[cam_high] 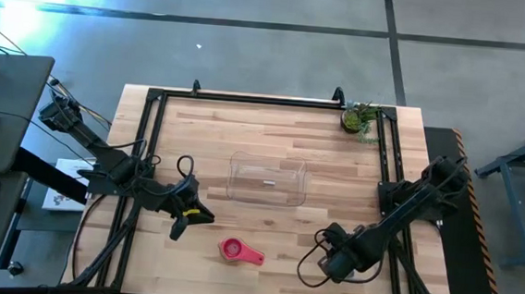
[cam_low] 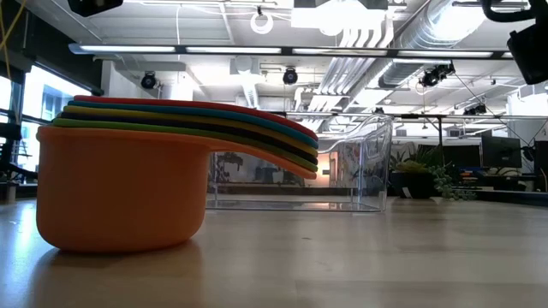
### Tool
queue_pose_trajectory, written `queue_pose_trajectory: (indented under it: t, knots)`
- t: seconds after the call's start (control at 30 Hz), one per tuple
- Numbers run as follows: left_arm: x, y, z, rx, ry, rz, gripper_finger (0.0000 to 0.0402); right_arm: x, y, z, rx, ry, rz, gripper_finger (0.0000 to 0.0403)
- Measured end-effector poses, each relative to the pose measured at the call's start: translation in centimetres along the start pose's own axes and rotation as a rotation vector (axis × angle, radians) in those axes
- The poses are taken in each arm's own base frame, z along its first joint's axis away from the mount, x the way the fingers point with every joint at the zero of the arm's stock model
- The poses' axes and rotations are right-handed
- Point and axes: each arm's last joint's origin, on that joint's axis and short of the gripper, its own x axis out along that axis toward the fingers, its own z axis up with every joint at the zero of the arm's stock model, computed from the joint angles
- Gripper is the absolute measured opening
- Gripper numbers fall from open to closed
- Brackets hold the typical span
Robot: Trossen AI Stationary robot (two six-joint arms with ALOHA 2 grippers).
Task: Nest measuring cups in basket
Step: Stack the blue measuring cup on top of the red measuring cup
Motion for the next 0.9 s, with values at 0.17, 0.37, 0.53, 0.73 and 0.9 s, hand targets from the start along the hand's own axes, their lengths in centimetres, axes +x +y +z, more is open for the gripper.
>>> queue_pose_trajectory:
  t: [0.17,0.37,0.53,0.73,0.9]
  knots:
    - [0.0,0.0,0.0,0.000,0.000,0.000,0.0051,0.1,0.0,0.3,0.004,-0.007,0.004,0.0142]
    - [0.0,0.0,0.0,0.000,0.000,0.000,0.0051,0.7,0.2,0.9,-0.035,0.004,-0.004,0.0142]
    - [0.0,0.0,0.0,0.000,0.000,0.000,0.0051,1.6,0.4,1.3,-0.043,0.036,-0.032,0.0142]
    - [0.0,0.0,0.0,0.000,0.000,0.000,0.0051,2.4,0.5,1.5,-0.049,0.070,-0.058,0.0123]
    - [0.0,0.0,0.0,0.000,0.000,0.000,0.0051,2.6,0.5,1.8,-0.039,0.078,-0.062,0.0071]
